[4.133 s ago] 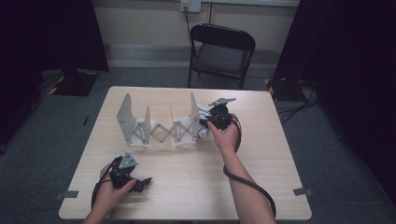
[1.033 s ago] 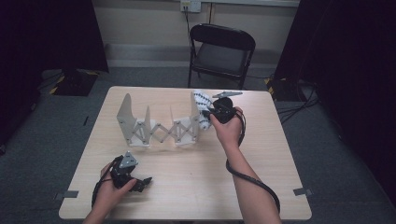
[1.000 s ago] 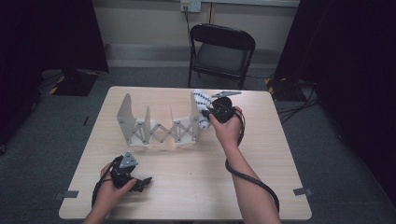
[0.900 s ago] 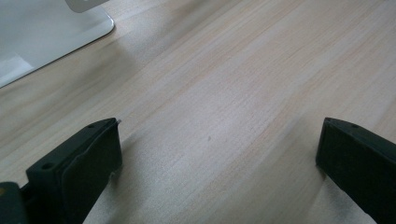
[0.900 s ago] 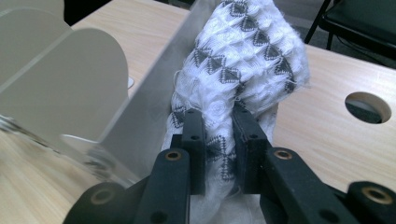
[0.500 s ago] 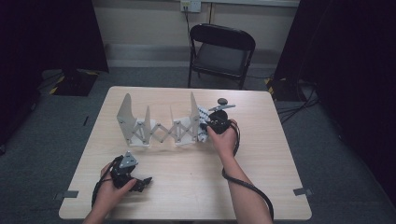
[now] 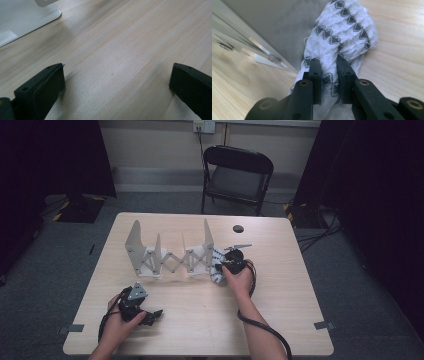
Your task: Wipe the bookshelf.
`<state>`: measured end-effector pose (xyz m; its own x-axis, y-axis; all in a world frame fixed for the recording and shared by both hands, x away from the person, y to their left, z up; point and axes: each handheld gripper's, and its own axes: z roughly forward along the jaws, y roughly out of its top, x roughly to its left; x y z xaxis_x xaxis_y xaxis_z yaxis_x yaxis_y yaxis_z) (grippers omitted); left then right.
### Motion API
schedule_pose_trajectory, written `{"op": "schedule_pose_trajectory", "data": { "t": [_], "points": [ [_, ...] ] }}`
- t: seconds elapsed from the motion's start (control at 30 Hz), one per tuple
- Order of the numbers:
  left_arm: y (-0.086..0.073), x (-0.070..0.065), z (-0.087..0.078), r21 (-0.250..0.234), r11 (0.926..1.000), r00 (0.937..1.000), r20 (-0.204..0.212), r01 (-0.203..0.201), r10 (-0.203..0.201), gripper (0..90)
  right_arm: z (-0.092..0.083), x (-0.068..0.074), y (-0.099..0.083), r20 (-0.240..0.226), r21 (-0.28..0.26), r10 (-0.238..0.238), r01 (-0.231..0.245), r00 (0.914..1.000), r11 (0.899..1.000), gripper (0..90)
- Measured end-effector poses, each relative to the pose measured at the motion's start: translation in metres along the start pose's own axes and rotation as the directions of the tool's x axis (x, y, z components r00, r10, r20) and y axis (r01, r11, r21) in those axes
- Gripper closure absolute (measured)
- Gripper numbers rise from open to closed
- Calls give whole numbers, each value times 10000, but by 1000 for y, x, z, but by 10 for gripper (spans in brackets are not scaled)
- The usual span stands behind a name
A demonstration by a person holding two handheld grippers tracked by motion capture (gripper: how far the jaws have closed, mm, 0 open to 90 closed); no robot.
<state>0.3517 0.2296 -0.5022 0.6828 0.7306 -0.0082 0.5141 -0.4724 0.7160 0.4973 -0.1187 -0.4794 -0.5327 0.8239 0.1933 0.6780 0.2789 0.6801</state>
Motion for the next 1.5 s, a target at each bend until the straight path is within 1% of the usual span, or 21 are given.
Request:
{"op": "schedule_pose_trajectory", "data": {
  "t": [0.13, 0.3, 0.43, 0.57, 0.63, 0.7, 0.73, 0.77, 0.87, 0.9, 0.97, 1.07, 1.1, 1.17, 1.2, 1.23, 1.3, 1.43, 1.5],
  "points": [
    [0, 0, 0, 4, 10000, 10000, -4, -5, 5, 0, 0, 0, -5, -13, -2, 131, -131, 9999, 9999, 758],
    [0, 0, 0, 3, 10000, 10000, -2, -4, 4, 0, -3, 0, -8, -31, 37, 63, -63, 10000, 10000, 757],
    [0, 0, 0, 5, 10000, 10000, -3, -2, 2, 0, -14, -1, -5, 113, 82, -41, 41, 9999, 10000, 755],
    [0, 0, 0, 2, 10000, 10000, -4, 0, 0, 0, -27, -4, 4, 181, -162, -73, 76, 9998, 9998, 754],
    [0, 0, 0, 4, 10000, 10000, -3, 0, 0, 0, -35, -3, 10, 123, -358, -93, 97, 9999, 9993, 754],
    [0, 0, 0, 6, 10000, 10000, -3, 1, -1, 0, -43, -1, 18, 103, -544, -230, 235, 9997, 9982, 753],
    [0, 0, 0, -46, 10000, 10000, -16, 68, -68, 0, -47, 0, 21, 131, -625, -312, 320, 9994, 9975, 753],
    [0, 0, 0, 20, 10000, 10000, 0, 5, -5, 0, -51, 1, 25, 86, -735, -304, 309, 9995, 9968, 753],
    [1, 0, 0, 33, 10000, 10000, -3, 6, -6, 0, -60, 4, 36, 140, -950, -426, 438, 9990, 9945, 752],
    [1, 0, 0, 33, 10000, 10000, -3, 6, -6, 0, -60, 4, 36, 140, -950, -426, 438, 9990, 9945, 752],
    [0, 0, 0, 26, 10000, 10000, -23, 24, -24, 0, -62, 8, 43, 40, -1197, -488, 489, 9988, 9916, 752],
    [1, 0, 0, 31, 10000, 10000, -20, 18, -18, 0, -59, 10, 45, 27, -1171, -532, 532, 9986, 9917, 752],
    [1, 0, 0, 30, 10000, 10000, -18, 20, -20, 0, -53, 11, 47, 24, -1151, -548, 547, 9985, 9919, 752],
    [0, 0, 0, 29, 10000, 10000, -23, 19, -18, 0, -51, 12, 47, 36, -1124, -552, 553, 9985, 9921, 752],
    [0, 0, 0, 28, 10000, 10000, -21, 22, -22, 0, -48, 12, 47, 116, -1081, -599, 608, 9981, 9923, 752],
    [0, 0, 0, 28, 10000, 10000, -15, 23, -23, 0, -41, 11, 46, 190, -1030, -623, 639, 9979, 9926, 752],
    [0, 0, 0, 26, 10000, 10000, -25, 16, -16, 0, -36, 10, 44, 213, -974, -570, 589, 9981, 9935, 752],
    [0, 0, 0, 7, 10000, 10000, -29, -10, 10, 0, -26, 8, 40, 175, -889, -440, 454, 9989, 9950, 753],
    [0, 0, 0, 22, 10000, 10000, -25, -60, 60, 1, -16, 6, 33, 99, -724, -359, 365, 9993, 9967, 752]
  ]
}}
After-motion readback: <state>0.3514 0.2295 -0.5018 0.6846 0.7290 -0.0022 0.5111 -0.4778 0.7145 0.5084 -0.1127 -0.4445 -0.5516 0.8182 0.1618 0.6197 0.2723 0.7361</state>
